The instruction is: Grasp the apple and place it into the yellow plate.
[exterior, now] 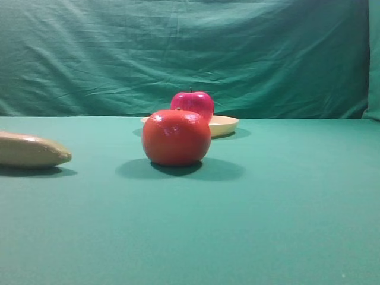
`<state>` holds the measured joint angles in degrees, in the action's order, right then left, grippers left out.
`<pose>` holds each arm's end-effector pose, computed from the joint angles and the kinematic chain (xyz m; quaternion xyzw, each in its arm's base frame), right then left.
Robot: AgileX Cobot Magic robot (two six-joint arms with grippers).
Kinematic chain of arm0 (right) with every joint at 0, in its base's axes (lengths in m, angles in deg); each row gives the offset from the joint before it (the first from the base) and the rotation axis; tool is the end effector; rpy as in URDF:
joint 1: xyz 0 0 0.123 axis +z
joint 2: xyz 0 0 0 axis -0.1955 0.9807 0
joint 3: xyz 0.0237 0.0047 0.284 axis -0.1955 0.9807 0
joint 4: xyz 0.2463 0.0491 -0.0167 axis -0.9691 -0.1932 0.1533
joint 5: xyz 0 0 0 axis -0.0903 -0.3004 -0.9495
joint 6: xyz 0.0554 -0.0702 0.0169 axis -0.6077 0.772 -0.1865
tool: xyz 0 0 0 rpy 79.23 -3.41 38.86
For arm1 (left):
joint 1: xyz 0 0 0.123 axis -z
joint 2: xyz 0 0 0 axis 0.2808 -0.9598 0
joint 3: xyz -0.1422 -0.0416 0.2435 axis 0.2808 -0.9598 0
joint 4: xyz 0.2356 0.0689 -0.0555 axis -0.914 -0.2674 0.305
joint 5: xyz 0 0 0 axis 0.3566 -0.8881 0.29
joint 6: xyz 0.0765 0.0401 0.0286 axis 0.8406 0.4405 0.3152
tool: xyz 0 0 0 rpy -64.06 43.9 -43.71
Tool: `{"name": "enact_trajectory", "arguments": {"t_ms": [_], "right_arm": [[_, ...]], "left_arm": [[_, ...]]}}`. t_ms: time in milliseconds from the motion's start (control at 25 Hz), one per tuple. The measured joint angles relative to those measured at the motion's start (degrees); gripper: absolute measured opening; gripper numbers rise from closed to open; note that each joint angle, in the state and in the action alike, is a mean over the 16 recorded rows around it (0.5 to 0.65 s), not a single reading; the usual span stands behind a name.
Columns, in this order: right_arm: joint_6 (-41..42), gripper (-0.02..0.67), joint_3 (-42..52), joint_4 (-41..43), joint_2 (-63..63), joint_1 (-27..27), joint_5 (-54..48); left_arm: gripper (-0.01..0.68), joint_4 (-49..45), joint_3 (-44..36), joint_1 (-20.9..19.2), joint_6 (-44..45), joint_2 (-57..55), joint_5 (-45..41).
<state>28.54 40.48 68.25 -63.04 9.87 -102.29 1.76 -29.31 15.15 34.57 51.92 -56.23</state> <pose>0.0726 0.0338 0.3191 -0.2086 0.8057 0.0991 0.5455 0.0534 -0.0085 0.1799 -0.0379 0.7790 -0.0852 0.6201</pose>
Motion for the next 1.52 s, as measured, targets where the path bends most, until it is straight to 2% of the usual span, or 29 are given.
{"name": "enact_trajectory", "arguments": {"t_ms": [480, 720, 1120, 1520], "right_arm": [[0.0, 0.000, 17.3, 0.5, -15.4, -12.2, 7.2], [0.0, 0.000, 24.3, 0.2, -21.4, -16.3, 9.9], [-0.2, 0.000, 32.1, -0.8, -24.6, -18.1, 12.8], [-0.2, 0.000, 34.0, -1.4, -24.8, -18.1, 13.9]], "left_arm": [[0.157, 0.0, 0.0, 0.0, 0.0, 0.0, 0.0], [0.157, 0.0, 0.0, 0.0, 0.0, 0.0, 0.0], [0.157, 0.0, 0.0, 0.0, 0.0, 0.0, 0.0], [0.157, 0.0, 0.0, 0.0, 0.0, 0.0, 0.0]]}}
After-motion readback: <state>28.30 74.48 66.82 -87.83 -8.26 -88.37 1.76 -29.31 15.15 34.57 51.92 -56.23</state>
